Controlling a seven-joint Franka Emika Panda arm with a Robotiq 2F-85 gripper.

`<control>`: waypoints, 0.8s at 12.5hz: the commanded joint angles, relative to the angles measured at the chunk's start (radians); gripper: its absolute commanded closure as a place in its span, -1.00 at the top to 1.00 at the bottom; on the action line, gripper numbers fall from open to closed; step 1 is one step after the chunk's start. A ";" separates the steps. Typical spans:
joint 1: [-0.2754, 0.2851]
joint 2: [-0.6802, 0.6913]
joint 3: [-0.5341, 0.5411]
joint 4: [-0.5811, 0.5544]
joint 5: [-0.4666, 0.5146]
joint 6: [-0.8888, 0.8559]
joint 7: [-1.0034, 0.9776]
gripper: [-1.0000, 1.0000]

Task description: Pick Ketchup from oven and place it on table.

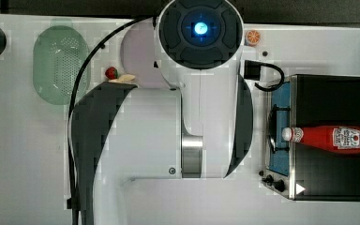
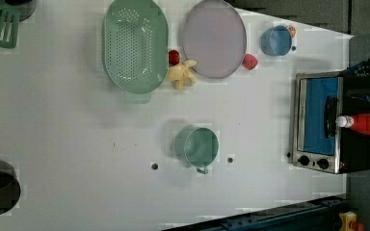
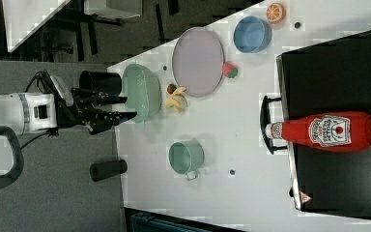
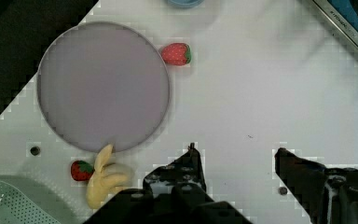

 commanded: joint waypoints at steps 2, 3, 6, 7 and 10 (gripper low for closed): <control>-0.023 -0.414 -0.003 -0.151 0.042 -0.343 -0.017 0.85; -0.027 -0.410 -0.010 -0.152 0.039 -0.340 -0.017 1.00; -0.041 -0.381 -0.062 -0.153 0.036 -0.294 -0.017 1.00; -0.045 -0.365 -0.087 -0.153 0.036 -0.267 -0.017 1.00; -0.056 -0.284 -0.212 -0.153 0.036 -0.162 -0.017 1.00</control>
